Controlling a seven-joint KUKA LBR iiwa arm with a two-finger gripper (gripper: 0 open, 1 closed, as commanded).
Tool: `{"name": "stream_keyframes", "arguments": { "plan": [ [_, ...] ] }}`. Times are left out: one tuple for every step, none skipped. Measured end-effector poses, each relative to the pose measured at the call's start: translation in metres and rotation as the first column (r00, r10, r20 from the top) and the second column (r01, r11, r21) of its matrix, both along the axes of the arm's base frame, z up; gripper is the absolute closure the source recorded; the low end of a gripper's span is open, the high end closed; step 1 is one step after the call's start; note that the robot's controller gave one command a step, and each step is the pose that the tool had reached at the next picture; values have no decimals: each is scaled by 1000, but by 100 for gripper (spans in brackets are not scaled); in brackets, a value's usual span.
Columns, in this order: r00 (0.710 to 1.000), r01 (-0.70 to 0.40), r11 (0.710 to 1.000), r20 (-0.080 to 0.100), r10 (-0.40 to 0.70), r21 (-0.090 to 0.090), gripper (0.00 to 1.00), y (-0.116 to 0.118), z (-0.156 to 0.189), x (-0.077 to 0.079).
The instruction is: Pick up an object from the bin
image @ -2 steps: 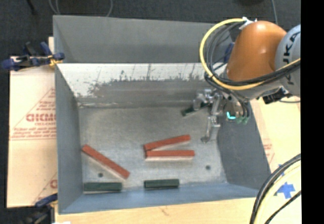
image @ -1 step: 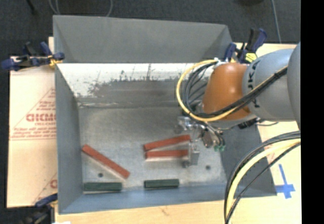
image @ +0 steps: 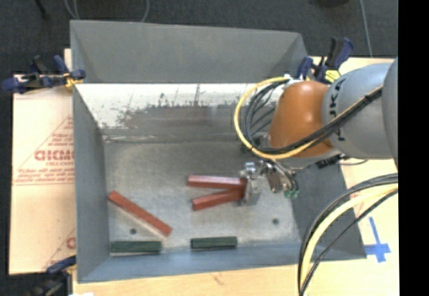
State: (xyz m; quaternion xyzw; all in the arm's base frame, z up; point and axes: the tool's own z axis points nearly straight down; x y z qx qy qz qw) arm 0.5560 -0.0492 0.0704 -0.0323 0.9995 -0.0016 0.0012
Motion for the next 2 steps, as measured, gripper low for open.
{"name": "stream_keyframes", "arguments": {
  "plan": [
    [995,-96,995,-2,96,1,100,6,0,-24],
    [984,-179,984,9,179,-2,100,-4,136,-19]
  ]
}}
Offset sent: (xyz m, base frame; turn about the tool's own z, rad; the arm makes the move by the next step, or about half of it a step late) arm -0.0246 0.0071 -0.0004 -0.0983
